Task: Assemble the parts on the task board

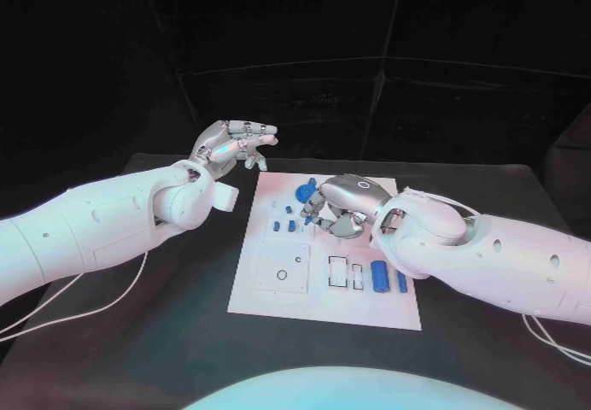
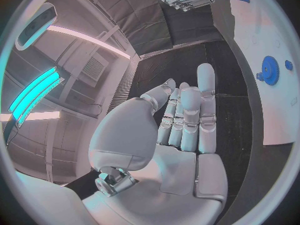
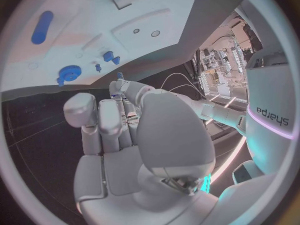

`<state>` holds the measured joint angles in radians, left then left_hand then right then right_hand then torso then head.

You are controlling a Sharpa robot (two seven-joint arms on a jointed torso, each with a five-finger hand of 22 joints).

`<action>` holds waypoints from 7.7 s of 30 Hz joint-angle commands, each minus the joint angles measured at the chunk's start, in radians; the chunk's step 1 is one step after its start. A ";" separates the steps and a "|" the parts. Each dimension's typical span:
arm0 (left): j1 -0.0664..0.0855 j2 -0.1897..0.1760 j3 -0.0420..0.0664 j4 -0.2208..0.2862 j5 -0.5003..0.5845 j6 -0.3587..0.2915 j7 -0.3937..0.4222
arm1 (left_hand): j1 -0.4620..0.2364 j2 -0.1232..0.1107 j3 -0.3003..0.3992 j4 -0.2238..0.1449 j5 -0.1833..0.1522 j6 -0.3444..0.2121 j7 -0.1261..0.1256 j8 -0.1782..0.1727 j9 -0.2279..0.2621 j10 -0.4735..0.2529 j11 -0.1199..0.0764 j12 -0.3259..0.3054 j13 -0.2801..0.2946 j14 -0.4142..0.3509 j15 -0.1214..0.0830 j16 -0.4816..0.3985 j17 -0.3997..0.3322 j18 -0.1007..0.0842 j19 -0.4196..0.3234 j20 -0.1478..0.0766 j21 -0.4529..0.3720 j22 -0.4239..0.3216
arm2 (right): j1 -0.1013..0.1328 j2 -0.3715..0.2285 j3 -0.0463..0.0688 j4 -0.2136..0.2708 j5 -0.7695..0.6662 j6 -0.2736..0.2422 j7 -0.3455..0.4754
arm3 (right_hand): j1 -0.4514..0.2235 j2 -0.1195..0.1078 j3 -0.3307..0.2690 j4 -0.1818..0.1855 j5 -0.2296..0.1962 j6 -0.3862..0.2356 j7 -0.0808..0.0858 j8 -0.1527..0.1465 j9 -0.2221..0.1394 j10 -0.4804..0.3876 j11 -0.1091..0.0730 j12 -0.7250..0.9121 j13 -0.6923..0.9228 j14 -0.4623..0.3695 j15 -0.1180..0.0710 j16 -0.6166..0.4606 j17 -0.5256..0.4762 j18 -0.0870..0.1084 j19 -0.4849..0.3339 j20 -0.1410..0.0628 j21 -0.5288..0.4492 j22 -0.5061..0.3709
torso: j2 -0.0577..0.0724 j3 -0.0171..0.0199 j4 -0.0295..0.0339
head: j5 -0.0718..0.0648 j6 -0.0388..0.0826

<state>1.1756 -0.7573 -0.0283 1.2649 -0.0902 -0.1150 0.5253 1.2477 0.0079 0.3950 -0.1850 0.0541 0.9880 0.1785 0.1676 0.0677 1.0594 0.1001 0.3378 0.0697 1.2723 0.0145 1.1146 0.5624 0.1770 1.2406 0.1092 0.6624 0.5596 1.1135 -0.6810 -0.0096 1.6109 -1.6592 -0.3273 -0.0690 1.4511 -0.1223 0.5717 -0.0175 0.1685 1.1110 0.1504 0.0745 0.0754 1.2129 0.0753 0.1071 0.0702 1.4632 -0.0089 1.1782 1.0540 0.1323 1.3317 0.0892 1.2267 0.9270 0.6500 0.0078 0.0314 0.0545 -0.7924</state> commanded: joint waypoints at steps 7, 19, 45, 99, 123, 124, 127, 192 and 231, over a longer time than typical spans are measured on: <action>0.001 0.003 0.001 -0.002 0.004 0.014 0.004 | 0.012 -0.001 0.001 -0.007 -0.001 -0.004 0.003 -0.002 -0.001 -0.007 0.002 0.007 -0.001 -0.007 -0.002 -0.007 -0.003 0.006 -0.006 0.000 -0.006 -0.001 | -0.030 0.042 0.000 -0.040 0.010 0.025 0.033 | -0.016 0.001 0.002 0.001 -0.008 0.004 0.002 -0.003 0.001 -0.002 0.004 -0.005 -0.001 0.029 -0.003 0.004 0.002 -0.014 0.003 0.001 0.005 0.001 | 0.001 0.0012 0.0000 | 0.029 -0.020; 0.001 0.007 0.000 -0.007 0.004 0.015 0.003 | 0.012 -0.001 0.001 -0.007 -0.001 -0.004 0.003 -0.002 -0.001 -0.007 0.002 0.007 -0.001 -0.007 -0.002 -0.007 -0.003 0.006 -0.006 0.000 -0.006 -0.001 | -0.060 0.065 -0.001 -0.068 0.014 0.053 0.036 | -0.020 0.001 0.000 0.001 -0.010 0.002 0.002 -0.004 0.001 -0.003 0.004 -0.007 -0.001 0.029 -0.002 0.006 0.003 -0.015 0.003 0.001 0.006 0.003 | 0.001 0.0007 -0.0001 | 0.042 -0.037; 0.001 0.009 0.000 -0.014 0.004 0.016 0.003 | 0.013 0.000 0.002 -0.008 -0.001 -0.004 0.003 -0.002 -0.001 -0.008 0.002 0.007 -0.001 -0.008 -0.002 -0.008 -0.004 0.006 -0.006 0.000 -0.007 -0.002 | -0.083 0.076 -0.003 -0.087 0.014 0.091 0.039 | -0.026 0.003 -0.003 0.000 -0.015 0.001 0.003 -0.004 0.001 -0.005 0.005 -0.008 -0.001 0.029 -0.002 0.008 0.004 -0.015 0.003 0.001 0.007 0.004 | 0.000 -0.0001 0.0002 | 0.049 -0.051; 0.002 0.008 0.000 -0.014 0.004 0.017 0.001 | 0.014 0.000 0.004 -0.010 -0.001 -0.004 0.003 -0.001 -0.001 -0.008 0.002 0.008 -0.001 -0.009 -0.002 -0.008 -0.005 0.006 -0.006 0.001 -0.007 -0.002 | -0.094 0.089 -0.006 -0.099 0.005 0.134 0.035 | -0.028 0.004 -0.005 -0.001 -0.017 0.000 0.002 -0.004 0.001 -0.005 0.005 -0.009 -0.001 0.029 -0.001 0.009 0.005 -0.015 0.002 0.002 0.006 0.003 | 0.002 -0.0003 -0.0001 | 0.049 -0.070; 0.002 0.007 0.000 -0.014 0.004 0.020 -0.001 | 0.014 0.000 0.004 -0.010 -0.001 -0.004 0.003 -0.001 -0.001 -0.008 0.002 0.008 -0.001 -0.009 -0.002 -0.008 -0.005 0.006 -0.006 0.001 -0.007 -0.002 | -0.094 0.098 -0.012 -0.110 -0.004 0.165 0.026 | -0.036 0.005 -0.009 -0.005 -0.019 -0.008 0.004 -0.007 -0.001 -0.013 0.007 -0.014 -0.002 0.028 0.000 0.011 0.004 -0.014 0.000 0.002 0.006 0.001 | 0.002 -0.0002 -0.0004 | 0.049 -0.077; 0.002 0.007 0.000 -0.014 0.004 0.020 -0.001 | 0.014 0.000 0.004 -0.010 -0.001 -0.004 0.003 -0.001 -0.001 -0.008 0.002 0.008 -0.001 -0.009 -0.002 -0.008 -0.005 0.006 -0.006 0.001 -0.007 -0.002 | -0.094 0.098 -0.012 -0.110 -0.004 0.166 0.026 | -0.037 0.004 -0.010 -0.006 -0.019 -0.009 0.004 -0.008 -0.001 -0.015 0.007 -0.015 -0.002 0.028 0.000 0.012 0.005 -0.014 -0.001 0.003 0.005 0.000 | 0.002 -0.0001 -0.0006 | 0.049 -0.077; 0.002 0.007 0.000 -0.014 0.004 0.020 -0.002 | 0.014 0.000 0.004 -0.010 -0.001 -0.004 0.003 -0.001 -0.001 -0.008 0.002 0.008 -0.001 -0.009 -0.002 -0.008 -0.005 0.006 -0.006 0.001 -0.007 -0.002 | -0.094 0.099 -0.013 -0.112 -0.004 0.169 0.025 | -0.045 0.003 -0.012 -0.007 -0.020 -0.024 0.009 -0.012 -0.004 -0.032 0.012 -0.024 -0.004 0.028 0.004 0.014 0.006 -0.013 -0.005 0.005 0.002 -0.005 | 0.002 -0.0003 -0.0004 | 0.049 -0.077; 0.001 0.019 0.000 -0.025 0.004 0.037 -0.008 | 0.016 0.003 0.009 -0.014 -0.001 -0.003 0.004 0.001 -0.001 -0.008 0.003 0.012 -0.001 -0.013 -0.001 -0.011 -0.013 0.006 -0.007 0.001 -0.009 -0.004 | 0.020 -0.120 -0.005 -0.032 0.045 0.272 -0.130 | -0.055 0.047 -0.320 0.023 0.008 -0.180 0.004 0.006 0.002 -0.204 0.017 0.131 -0.003 0.004 0.010 -0.078 -0.155 0.008 -0.021 0.017 -0.119 -0.171 | 0.004 0.0007 0.0011 | -0.014 -0.033; 0.001 0.014 0.000 -0.035 0.004 0.043 -0.018 | 0.013 0.002 0.009 -0.014 -0.001 -0.004 0.005 0.000 -0.001 -0.010 0.004 0.013 -0.001 -0.014 -0.001 -0.012 -0.016 0.006 -0.007 0.001 -0.010 -0.004 | 0.013 -0.154 -0.004 0.044 0.014 0.040 -0.127 | -0.003 0.060 -0.121 -0.043 -0.062 -0.042 0.001 0.033 0.004 0.007 -0.008 0.111 0.016 0.028 -0.011 0.045 -0.033 -0.030 0.056 -0.004 0.041 0.066 | 0.000 -0.0013 -0.0001 | -0.013 -0.036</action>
<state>1.1752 -0.7431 -0.0287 1.2293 -0.0893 -0.0852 0.5077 1.2569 0.0087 0.4048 -0.1947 0.0541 0.9881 0.1785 0.1676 0.0677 1.0560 0.1037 0.3452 0.0701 1.2651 0.0145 1.1066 0.5477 0.1769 1.2406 0.1092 0.6586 0.5560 1.1241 -0.8293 -0.0143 1.6428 -1.6525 -0.2264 -0.2075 1.4427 -0.0573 0.4439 -0.0606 0.1101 1.0646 0.1469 0.1110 0.0810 1.1723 0.1052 0.2153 0.0839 1.4632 -0.0128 1.2168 1.0199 0.1157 1.3800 0.0839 1.2615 0.9924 0.6507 0.0071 0.0301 0.0417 -0.8296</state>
